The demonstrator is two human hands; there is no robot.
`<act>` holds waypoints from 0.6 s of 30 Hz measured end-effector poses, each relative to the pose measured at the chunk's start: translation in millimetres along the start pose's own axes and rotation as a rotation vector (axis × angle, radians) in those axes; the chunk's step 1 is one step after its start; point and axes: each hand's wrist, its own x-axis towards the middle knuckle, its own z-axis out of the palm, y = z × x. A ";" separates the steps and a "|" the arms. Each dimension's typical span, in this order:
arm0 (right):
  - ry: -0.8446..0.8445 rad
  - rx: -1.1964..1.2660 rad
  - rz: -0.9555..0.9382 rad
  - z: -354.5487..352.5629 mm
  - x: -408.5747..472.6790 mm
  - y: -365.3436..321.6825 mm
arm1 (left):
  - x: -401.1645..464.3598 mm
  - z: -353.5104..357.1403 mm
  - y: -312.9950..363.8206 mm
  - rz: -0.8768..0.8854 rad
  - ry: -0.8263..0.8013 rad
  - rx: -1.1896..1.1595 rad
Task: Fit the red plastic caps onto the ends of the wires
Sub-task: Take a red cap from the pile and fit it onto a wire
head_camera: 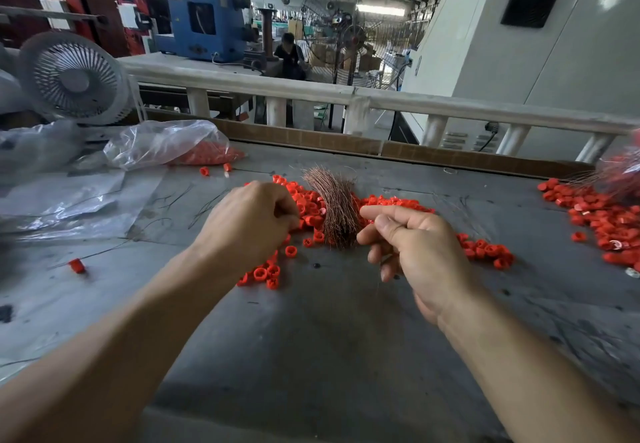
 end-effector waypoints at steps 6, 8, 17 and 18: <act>0.028 -0.066 -0.044 0.5 1.9 2.5 | -3.5 -4.3 3.1 -0.010 -0.197 0.110; 0.044 -0.084 -0.057 0.0 1.6 3.1 | -4.9 -5.3 4.0 -0.011 -0.230 0.156; 0.024 -0.145 -0.110 -0.6 -0.8 3.2 | -6.3 -8.5 6.2 -0.010 -0.144 0.193; 0.025 -0.150 -0.116 -0.6 -1.0 3.3 | -5.7 -9.8 6.3 -0.004 -0.105 0.184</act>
